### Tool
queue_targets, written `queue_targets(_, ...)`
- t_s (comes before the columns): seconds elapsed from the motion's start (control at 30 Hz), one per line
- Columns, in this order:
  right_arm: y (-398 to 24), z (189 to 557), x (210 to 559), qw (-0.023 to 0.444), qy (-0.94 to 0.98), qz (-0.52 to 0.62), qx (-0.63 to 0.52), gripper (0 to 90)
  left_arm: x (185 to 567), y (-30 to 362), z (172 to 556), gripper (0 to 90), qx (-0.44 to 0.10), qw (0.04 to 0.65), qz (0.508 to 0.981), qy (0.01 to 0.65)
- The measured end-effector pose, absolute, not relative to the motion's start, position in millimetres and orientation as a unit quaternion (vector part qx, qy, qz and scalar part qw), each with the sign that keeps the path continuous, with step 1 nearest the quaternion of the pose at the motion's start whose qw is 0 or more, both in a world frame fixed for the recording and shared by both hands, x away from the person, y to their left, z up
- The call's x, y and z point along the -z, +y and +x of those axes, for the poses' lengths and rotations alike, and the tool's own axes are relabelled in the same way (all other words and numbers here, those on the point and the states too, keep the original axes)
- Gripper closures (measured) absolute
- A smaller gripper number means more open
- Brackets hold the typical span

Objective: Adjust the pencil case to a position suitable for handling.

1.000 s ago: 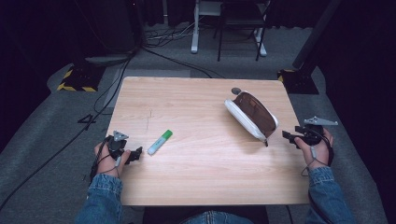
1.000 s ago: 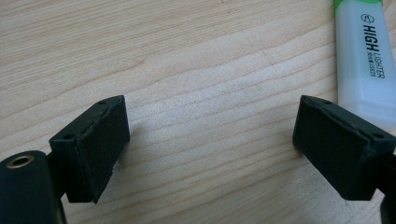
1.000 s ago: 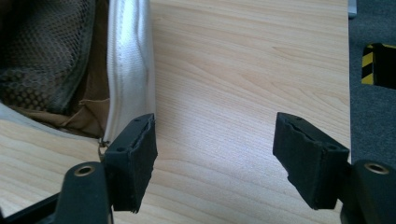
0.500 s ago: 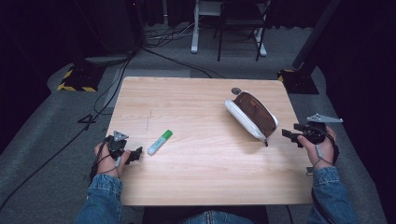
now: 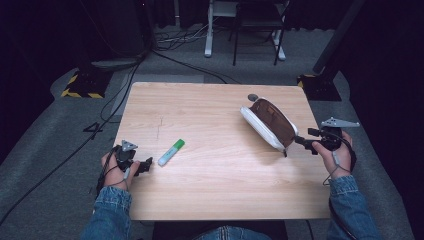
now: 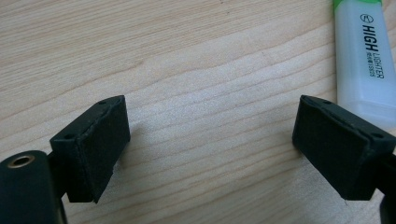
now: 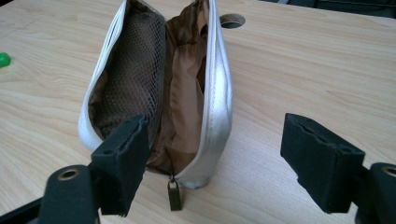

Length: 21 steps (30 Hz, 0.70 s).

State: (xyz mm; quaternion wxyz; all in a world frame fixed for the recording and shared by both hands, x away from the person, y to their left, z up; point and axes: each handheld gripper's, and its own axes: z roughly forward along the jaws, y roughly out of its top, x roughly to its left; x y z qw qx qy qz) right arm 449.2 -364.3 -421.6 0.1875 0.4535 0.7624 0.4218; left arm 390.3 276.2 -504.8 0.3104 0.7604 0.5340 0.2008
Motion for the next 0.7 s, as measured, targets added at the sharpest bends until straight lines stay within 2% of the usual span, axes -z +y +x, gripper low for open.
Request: queue_targets(0.7, -346.2, 487.5, 450.8, 0.18, 0.769, 0.466, -0.399, 22.6, 504.8, 276.3, 390.3, 11.3, -0.201, 0.31, 0.76, 0.534)
